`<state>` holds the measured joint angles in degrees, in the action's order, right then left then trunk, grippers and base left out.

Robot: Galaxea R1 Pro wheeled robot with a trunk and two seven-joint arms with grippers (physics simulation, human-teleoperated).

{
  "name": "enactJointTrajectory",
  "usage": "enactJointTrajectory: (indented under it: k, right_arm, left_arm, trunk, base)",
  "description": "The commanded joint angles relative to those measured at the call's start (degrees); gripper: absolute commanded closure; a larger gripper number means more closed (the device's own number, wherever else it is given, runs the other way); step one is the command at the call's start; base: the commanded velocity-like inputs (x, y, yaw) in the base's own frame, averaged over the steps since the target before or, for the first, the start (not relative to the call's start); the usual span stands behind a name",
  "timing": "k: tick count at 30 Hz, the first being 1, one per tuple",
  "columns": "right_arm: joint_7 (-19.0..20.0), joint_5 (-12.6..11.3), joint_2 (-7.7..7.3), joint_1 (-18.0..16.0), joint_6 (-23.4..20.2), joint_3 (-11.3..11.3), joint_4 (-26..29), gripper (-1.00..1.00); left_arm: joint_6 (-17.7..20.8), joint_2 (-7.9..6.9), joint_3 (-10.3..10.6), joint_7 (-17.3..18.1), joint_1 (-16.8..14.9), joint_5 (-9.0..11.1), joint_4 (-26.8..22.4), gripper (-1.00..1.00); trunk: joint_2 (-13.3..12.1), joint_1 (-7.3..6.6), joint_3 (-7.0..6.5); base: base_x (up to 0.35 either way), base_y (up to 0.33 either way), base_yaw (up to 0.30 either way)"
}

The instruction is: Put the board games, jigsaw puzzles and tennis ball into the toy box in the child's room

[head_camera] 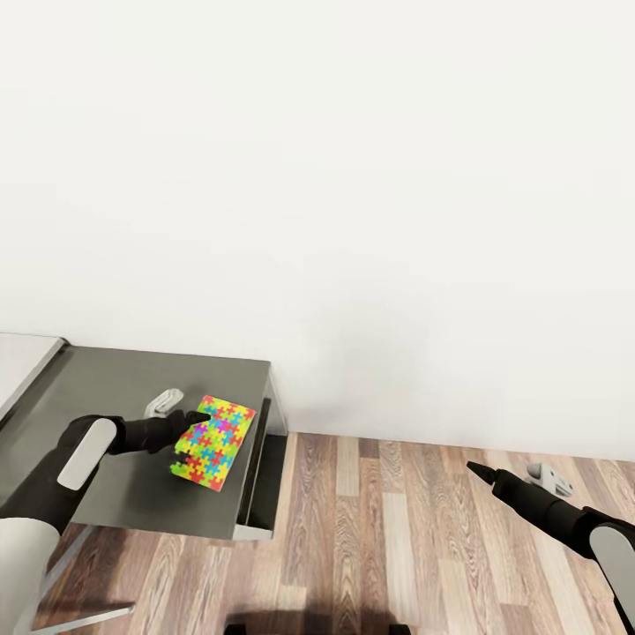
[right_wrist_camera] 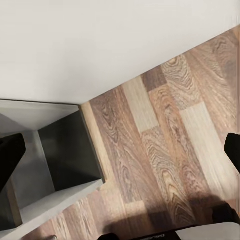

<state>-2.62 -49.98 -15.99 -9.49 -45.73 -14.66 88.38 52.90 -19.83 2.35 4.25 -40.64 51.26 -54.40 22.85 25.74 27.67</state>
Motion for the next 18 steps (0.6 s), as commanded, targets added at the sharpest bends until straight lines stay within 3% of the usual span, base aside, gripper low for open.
enactJointTrajectory:
  k: [1,9,18]
  right_arm:
    - [-0.28,-0.38,-0.01,-0.03,-0.25,-0.03,0.04,-1.00]
    - [-0.36,-0.38,-0.01,-0.01,-0.19,-0.02,0.04,-1.00]
    - [-0.36,-0.38,-0.01,-0.02,0.53,0.07,-0.02,-1.00]
  left_arm:
    - [0.10,-0.03,0.11,0.40,0.03,-0.56,0.61,-1.00]
    - [0.10,-0.03,0.11,0.37,0.03,-0.59,0.61,-1.00]
    - [0.09,-0.03,0.11,0.40,0.03,-0.58,0.60,-1.00]
  trunk:
    - [0.07,0.04,0.10]
    - [0.07,0.04,0.10]
    - [0.07,0.04,0.10]
  base:
    - [-0.008,-0.091,0.000]
    - [-0.002,-0.100,0.000]
    - [0.000,-0.012,0.000]
